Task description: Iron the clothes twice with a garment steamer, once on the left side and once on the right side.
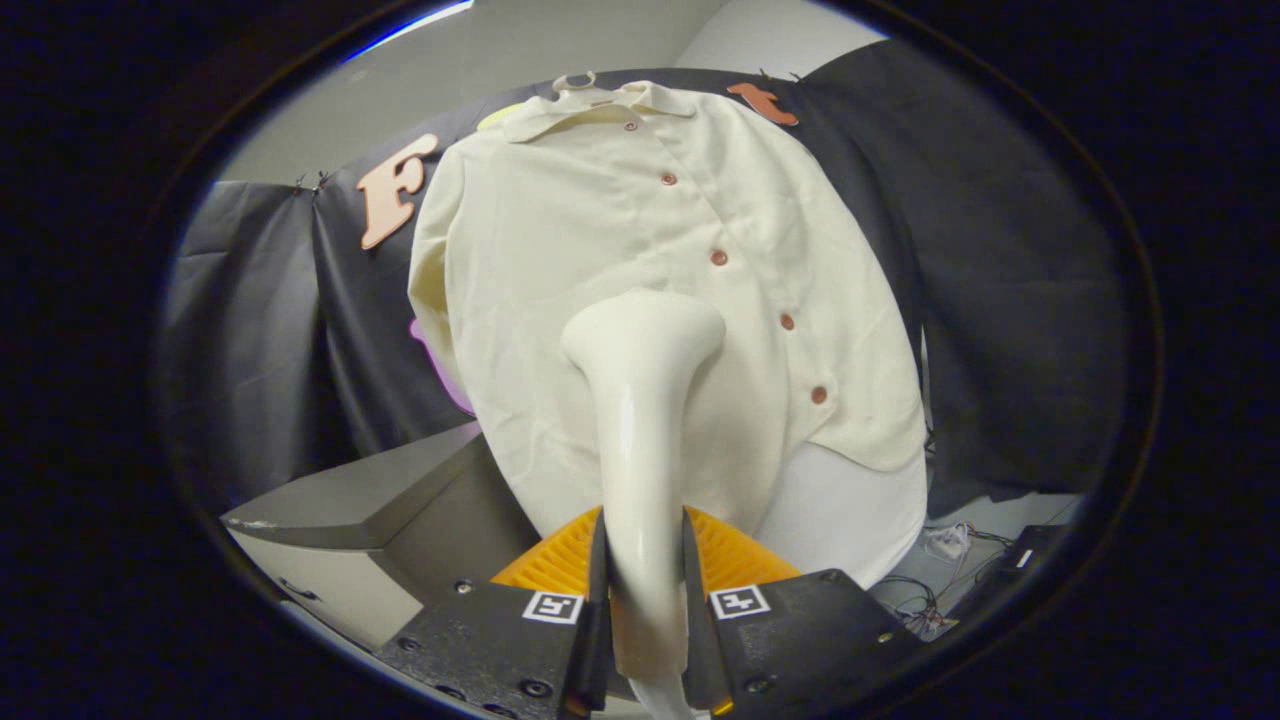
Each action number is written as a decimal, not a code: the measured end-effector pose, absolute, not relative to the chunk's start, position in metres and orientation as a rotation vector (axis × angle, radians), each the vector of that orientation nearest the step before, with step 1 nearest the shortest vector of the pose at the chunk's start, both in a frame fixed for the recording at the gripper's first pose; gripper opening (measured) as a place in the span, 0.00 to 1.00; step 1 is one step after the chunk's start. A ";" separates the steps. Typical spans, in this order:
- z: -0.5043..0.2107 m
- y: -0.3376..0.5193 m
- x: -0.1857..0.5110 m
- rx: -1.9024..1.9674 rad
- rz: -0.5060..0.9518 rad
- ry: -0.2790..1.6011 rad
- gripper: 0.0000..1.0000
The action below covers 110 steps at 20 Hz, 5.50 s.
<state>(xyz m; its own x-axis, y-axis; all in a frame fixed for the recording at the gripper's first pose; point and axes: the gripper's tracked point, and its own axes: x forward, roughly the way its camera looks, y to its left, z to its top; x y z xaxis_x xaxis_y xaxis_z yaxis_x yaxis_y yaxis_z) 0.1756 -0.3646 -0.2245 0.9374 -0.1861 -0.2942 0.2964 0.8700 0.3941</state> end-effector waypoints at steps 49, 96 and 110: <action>-0.075 -0.536 0.221 0.334 -0.447 0.043 0.32; -0.219 -0.403 0.098 0.459 -0.390 0.328 0.32; -0.097 -0.249 0.054 0.420 -0.179 0.208 0.32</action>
